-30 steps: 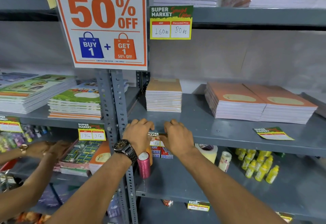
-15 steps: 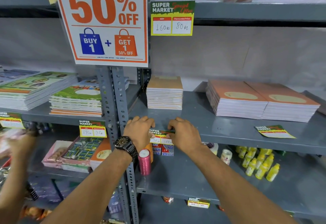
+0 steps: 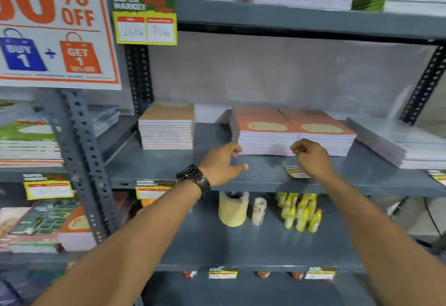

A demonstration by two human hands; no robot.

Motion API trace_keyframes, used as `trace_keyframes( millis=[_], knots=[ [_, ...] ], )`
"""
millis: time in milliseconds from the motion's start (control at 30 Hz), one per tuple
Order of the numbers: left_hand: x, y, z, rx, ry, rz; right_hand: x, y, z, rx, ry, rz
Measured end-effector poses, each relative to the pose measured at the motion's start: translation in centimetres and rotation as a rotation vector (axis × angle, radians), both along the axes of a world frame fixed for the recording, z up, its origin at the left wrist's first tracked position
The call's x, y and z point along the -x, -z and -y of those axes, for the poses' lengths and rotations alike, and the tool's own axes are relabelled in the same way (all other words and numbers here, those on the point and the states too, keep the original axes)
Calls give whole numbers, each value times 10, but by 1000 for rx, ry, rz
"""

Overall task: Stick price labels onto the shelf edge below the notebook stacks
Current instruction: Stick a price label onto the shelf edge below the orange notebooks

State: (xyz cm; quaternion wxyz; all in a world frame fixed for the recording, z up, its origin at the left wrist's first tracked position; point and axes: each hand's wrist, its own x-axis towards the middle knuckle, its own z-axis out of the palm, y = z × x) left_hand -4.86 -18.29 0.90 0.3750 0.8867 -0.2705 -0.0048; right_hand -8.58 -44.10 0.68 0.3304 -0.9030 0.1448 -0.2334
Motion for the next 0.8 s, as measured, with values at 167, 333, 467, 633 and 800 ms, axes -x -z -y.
trace_keyframes(
  millis=[167,333,467,633,800],
  knots=[
    [-2,5,92,-148,86,-149,-7,-2,63,239,-95,-415],
    [-7,8,156,-381,70,-121,-18,-11,91,158,-137,-432],
    [-12,9,178,-507,-3,4,-26,-11,95,124,-302,-499],
    [-11,3,188,-379,-39,-47,-20,-9,102,-42,-418,-447],
    [0,3,183,-22,15,-187,10,-15,106,-225,-471,-312]
  ],
)
